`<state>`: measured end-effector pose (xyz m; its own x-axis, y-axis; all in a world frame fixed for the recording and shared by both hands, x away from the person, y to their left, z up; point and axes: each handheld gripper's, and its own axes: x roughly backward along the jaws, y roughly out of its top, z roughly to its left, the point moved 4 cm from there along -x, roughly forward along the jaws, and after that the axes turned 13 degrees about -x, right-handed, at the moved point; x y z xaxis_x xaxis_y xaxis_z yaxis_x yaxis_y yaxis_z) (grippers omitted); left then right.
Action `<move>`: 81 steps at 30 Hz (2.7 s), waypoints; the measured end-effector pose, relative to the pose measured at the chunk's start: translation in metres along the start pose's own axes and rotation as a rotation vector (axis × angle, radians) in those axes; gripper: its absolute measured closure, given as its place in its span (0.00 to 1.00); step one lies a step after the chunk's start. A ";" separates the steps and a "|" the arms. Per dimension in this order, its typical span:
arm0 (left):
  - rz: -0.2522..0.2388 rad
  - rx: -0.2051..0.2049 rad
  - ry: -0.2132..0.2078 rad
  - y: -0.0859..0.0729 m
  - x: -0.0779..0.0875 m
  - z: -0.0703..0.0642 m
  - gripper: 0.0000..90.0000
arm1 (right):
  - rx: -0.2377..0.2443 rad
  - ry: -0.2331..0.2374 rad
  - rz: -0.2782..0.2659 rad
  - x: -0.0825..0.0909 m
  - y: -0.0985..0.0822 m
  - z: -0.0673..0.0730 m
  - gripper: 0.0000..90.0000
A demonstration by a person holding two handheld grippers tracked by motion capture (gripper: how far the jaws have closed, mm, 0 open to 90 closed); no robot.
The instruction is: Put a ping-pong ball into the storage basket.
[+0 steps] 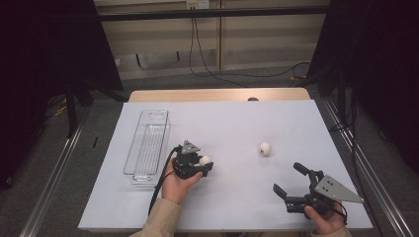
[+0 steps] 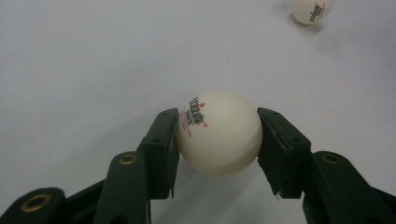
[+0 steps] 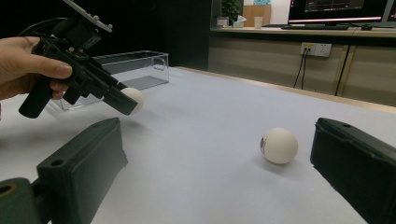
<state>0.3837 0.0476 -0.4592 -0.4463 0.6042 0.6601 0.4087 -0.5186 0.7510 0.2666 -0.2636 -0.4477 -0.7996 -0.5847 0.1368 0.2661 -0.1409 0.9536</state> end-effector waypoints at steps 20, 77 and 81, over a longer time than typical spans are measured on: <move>0.007 -0.006 -0.004 0.005 0.005 0.002 0.57 | -0.001 -0.001 0.003 0.000 0.000 0.000 0.02; 0.014 -0.006 0.024 0.013 0.024 0.017 0.57 | -0.001 -0.005 0.003 -0.001 0.000 -0.001 0.02; 0.016 -0.008 0.025 0.012 0.024 0.018 0.57 | 0.001 -0.002 0.007 -0.001 -0.001 -0.001 0.02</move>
<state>0.3923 0.0670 -0.4340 -0.4593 0.5805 0.6724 0.4099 -0.5330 0.7402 0.2677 -0.2640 -0.4491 -0.7990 -0.5837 0.1442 0.2712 -0.1360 0.9529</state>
